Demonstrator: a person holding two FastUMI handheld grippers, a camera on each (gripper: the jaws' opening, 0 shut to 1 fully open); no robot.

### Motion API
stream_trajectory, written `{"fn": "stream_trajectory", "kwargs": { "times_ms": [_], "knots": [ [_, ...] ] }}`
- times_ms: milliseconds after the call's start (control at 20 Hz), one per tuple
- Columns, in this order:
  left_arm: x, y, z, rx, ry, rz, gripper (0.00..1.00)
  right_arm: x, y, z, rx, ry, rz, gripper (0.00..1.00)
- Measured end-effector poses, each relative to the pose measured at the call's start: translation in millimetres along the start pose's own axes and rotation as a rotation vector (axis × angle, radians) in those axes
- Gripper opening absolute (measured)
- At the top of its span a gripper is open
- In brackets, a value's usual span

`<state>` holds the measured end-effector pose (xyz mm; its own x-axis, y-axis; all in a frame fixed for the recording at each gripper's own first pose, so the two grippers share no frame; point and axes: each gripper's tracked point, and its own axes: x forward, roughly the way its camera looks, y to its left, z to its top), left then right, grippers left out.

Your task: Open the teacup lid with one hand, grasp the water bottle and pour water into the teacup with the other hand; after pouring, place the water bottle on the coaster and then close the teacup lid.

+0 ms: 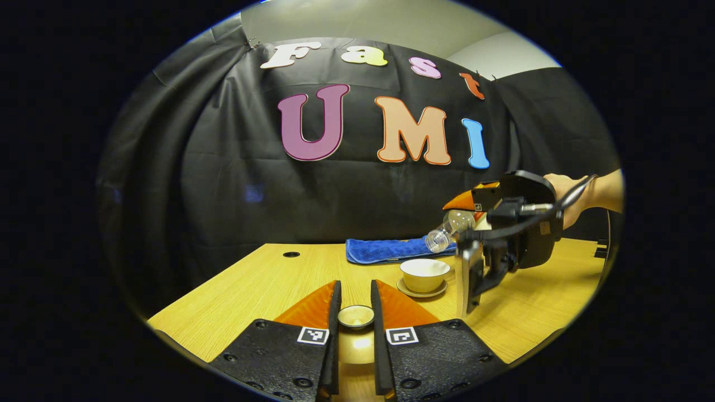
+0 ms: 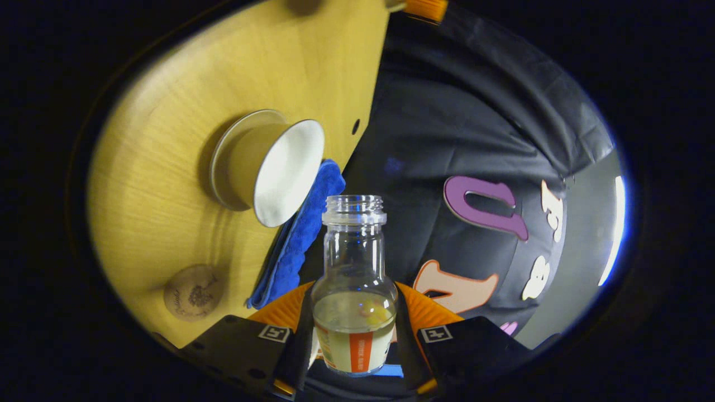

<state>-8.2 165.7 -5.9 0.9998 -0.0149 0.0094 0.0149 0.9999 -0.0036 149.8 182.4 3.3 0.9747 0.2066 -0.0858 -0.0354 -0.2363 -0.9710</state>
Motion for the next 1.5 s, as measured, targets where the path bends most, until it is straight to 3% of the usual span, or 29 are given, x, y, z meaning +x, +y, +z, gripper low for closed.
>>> {"fn": "stream_trajectory", "kwargs": {
  "times_ms": [150, 350, 500, 600, 650, 750, 950, 1500],
  "knots": [
    [-0.1, -0.3, 0.5, 0.0, 0.0, 0.0, 0.23, -5.5, -8.6, -8.7, 0.35, 0.026, 0.027, 0.69],
    [0.8, 1.3, 0.3, 0.001, 0.001, 0.012, 0.22, -7.2, -13.9, -37.4, 0.904, 0.058, 0.057, 0.7],
    [0.1, 1.8, -0.4, 0.001, 0.001, 0.017, 0.22, 2.4, -12.2, -53.7, 1.253, 0.049, 0.04, 0.67],
    [0.0, 1.9, -0.4, 0.001, 0.002, 0.017, 0.23, 7.3, -9.2, -60.5, 1.436, 0.041, 0.009, 0.72],
    [-0.4, 2.2, 0.4, 0.001, 0.001, 0.018, 0.23, 9.6, -9.1, -62.6, 1.51, 0.035, -0.015, 0.67],
    [0.1, 2.5, -0.4, 0.001, 0.002, 0.02, 0.23, 11.2, -7.4, -64.0, 1.637, 0.025, -0.058, 0.69],
    [-0.5, 3.1, -0.6, 0.001, 0.003, 0.026, 0.22, 12.0, -2.9, -65.7, 1.783, 0.03, -0.117, 0.7],
    [-0.5, 3.4, -0.6, 0.0, 0.003, 0.026, 0.23, 25.6, 23.2, -67.3, 1.788, 0.046, -0.108, 0.7]
  ]
}}
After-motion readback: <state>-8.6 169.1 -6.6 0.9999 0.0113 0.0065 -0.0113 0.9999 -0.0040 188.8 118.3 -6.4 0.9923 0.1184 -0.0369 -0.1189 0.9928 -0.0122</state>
